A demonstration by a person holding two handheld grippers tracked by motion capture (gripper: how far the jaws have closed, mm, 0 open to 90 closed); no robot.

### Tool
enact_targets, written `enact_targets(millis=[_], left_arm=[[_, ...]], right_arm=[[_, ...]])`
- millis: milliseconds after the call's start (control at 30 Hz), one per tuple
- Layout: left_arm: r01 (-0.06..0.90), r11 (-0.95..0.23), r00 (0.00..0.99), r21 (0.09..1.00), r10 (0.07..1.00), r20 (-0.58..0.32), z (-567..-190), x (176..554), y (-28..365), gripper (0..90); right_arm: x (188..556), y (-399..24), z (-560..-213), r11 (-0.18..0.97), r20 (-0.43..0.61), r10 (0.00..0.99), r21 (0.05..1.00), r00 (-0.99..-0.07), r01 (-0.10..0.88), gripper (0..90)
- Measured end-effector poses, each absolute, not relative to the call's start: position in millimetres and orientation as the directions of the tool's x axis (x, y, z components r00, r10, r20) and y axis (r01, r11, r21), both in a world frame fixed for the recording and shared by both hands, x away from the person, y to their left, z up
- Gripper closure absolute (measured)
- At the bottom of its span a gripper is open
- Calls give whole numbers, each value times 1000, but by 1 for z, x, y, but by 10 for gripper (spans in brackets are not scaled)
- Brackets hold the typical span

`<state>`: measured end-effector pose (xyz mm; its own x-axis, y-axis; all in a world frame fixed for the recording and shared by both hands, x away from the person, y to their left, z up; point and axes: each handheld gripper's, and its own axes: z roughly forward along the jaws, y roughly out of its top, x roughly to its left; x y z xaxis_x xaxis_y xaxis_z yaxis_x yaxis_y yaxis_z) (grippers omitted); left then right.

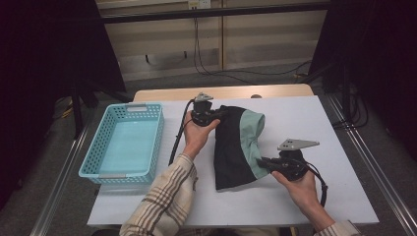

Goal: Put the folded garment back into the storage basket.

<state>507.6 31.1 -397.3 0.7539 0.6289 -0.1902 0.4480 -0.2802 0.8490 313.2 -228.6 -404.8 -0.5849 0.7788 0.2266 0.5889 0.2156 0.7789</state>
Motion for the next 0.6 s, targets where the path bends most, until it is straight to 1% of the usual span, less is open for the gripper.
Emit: enact_targets(millis=[100,133,167,267,300,433,467,600], left_arm=[[457,-223,733,861,643,-222,-393,506,31,753],[454,-224,733,862,644,-219,-392,505,32,753],[441,-254,746,861,637,-194,-390,506,35,753],[449,-221,733,866,646,-215,-388,504,35,753],[445,-237,739,864,642,-205,-386,504,36,753],[445,-218,734,869,645,-214,-383,503,39,753],[443,-231,736,866,645,-204,-381,503,40,753],[435,-221,735,873,646,-203,-376,502,43,753]], right_arm=[[313,-227,-401,216,222,773,788,-594,576,855],[313,-227,-400,213,225,774,787,-592,578,855],[313,-226,-397,214,224,770,791,-597,573,855],[312,-225,-396,212,225,770,793,-597,572,855],[312,-223,-395,212,223,770,794,-598,569,855],[310,-221,-392,209,223,768,798,-600,565,855],[310,-220,-391,209,222,767,800,-602,562,855],[309,-216,-387,207,220,762,809,-609,550,855]])
